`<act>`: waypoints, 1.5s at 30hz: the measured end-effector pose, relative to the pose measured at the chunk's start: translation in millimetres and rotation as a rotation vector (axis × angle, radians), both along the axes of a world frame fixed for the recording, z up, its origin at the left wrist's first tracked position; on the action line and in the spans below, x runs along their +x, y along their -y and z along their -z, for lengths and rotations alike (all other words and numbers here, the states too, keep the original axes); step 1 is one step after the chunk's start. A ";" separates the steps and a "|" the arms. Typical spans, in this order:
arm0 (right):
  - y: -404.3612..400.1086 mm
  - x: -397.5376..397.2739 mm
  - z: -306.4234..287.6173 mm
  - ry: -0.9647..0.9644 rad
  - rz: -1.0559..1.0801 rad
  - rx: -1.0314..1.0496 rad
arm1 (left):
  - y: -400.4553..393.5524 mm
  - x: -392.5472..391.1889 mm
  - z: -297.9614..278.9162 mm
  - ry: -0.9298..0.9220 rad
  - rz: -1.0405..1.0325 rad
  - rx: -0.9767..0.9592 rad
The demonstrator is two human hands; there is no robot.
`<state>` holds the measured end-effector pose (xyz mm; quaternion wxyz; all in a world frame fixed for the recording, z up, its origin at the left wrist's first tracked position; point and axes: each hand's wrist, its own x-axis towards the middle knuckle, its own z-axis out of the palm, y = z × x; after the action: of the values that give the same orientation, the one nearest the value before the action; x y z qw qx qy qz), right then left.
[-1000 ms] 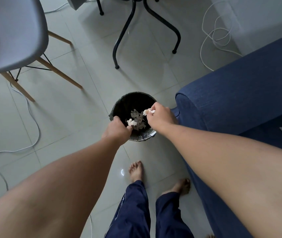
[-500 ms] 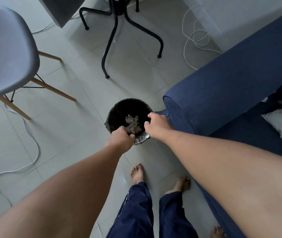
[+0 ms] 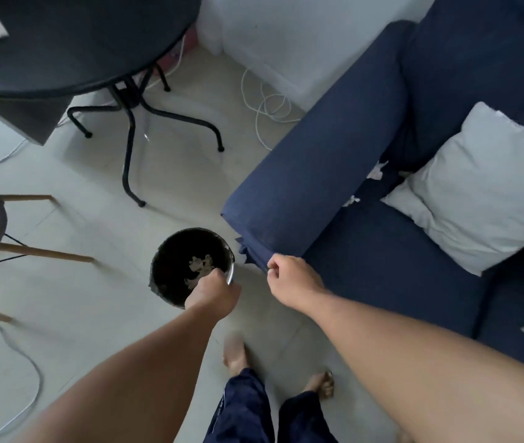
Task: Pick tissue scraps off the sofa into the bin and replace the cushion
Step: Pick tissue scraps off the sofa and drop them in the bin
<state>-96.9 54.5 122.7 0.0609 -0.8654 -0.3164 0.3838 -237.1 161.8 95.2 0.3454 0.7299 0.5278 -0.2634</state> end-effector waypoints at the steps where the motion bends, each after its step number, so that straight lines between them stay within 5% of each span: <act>1: 12.6 9.6 -3.9 0.010 0.015 -0.006 | 5.7 8.0 -6.7 -0.005 0.023 -0.001; 25: 293.8 212.1 -59.0 0.179 0.257 -0.103 | 214.1 235.2 -72.3 0.052 0.418 0.035; 45: 216.4 308.9 -11.1 0.111 0.325 -0.146 | 161.9 339.2 6.9 0.067 0.250 -0.127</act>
<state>212.0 -161.9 133.8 0.0415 -0.9271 -0.1464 0.3425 102.1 -0.1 88.3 0.3727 0.7750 0.4033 -0.3127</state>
